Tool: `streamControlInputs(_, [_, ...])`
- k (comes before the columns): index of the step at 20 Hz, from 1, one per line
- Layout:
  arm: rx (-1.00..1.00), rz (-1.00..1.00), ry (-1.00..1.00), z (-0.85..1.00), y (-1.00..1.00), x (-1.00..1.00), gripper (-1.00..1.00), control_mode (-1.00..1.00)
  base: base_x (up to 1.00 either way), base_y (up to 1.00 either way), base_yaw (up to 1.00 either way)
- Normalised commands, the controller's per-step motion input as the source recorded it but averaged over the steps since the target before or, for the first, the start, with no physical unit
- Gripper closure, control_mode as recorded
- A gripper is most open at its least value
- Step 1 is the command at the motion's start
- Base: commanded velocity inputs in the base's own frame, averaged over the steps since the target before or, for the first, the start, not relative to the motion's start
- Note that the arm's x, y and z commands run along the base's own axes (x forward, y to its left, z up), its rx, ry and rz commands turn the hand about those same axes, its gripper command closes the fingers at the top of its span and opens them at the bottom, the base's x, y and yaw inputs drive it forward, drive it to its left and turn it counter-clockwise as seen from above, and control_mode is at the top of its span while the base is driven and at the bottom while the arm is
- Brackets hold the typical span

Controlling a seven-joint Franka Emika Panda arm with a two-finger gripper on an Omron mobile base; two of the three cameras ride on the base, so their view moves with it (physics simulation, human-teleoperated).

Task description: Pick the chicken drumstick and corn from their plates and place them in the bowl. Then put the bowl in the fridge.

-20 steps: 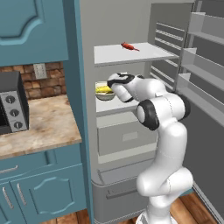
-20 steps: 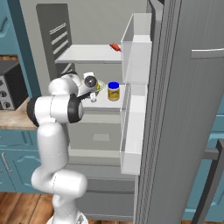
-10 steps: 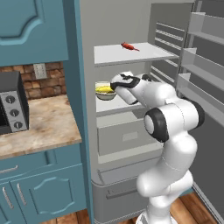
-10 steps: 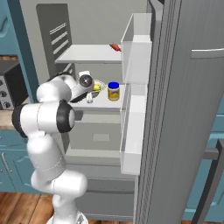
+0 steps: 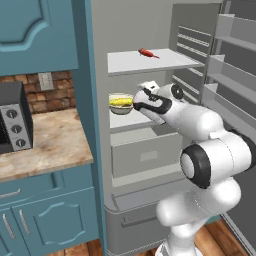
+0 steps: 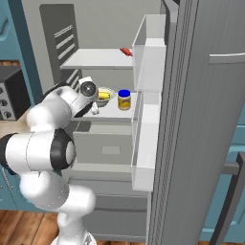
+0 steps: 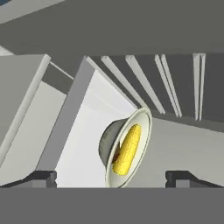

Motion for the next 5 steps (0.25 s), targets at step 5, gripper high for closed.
streamControlInputs(5, [-0.24,0.11,0.08,0.47,0.06,-0.61,-1.0,-1.0,0.0,0.0,0.0])
